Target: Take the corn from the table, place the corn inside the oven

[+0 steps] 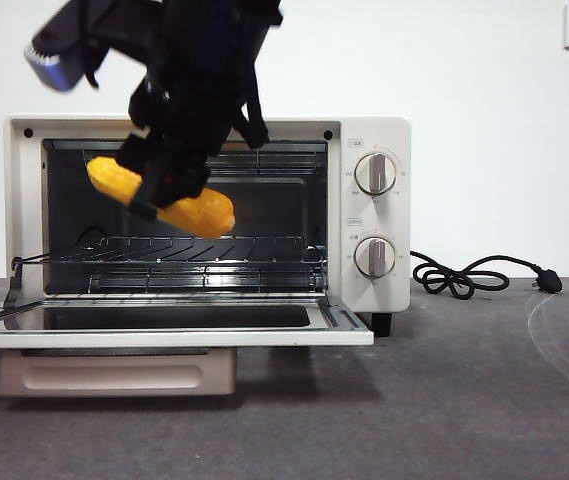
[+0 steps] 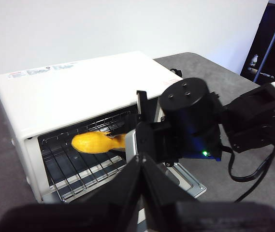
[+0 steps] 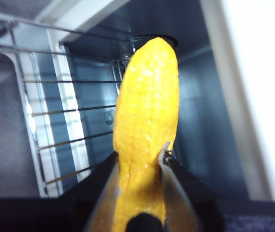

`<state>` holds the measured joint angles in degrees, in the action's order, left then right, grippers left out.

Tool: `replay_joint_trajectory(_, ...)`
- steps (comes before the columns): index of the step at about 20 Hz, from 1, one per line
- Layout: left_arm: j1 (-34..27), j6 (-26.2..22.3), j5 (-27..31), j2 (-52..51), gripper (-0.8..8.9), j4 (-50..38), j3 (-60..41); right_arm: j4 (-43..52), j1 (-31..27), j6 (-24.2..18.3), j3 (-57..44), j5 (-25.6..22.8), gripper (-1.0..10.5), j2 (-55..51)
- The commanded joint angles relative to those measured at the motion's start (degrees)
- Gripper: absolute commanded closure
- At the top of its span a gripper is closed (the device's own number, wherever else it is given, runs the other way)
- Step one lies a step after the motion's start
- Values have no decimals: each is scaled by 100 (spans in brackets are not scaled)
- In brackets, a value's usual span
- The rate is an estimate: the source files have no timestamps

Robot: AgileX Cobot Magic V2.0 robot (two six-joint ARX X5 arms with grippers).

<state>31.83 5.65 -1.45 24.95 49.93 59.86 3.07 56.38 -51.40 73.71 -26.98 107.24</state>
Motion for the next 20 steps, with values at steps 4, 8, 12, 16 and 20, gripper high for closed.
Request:
replay_joint_trajectory(4,-2,31,11,9,819,-24,-7,20,-181,-323,7,-72,897,302)
replay_joint_trajectory(8,-2,28,13,17,819,-22,-7,44,-219,-208,7,-72,678,319)
replay_joint_trajectory(12,-2,9,20,17,819,-24,-7,50,-205,46,7,-118,562,319)
replay_joint_trajectory(16,-2,7,20,17,819,-24,-7,55,-129,90,7,-337,565,310)
replay_joint_trajectory(20,-2,-107,133,28,819,-24,-7,59,37,249,59,-531,569,273)
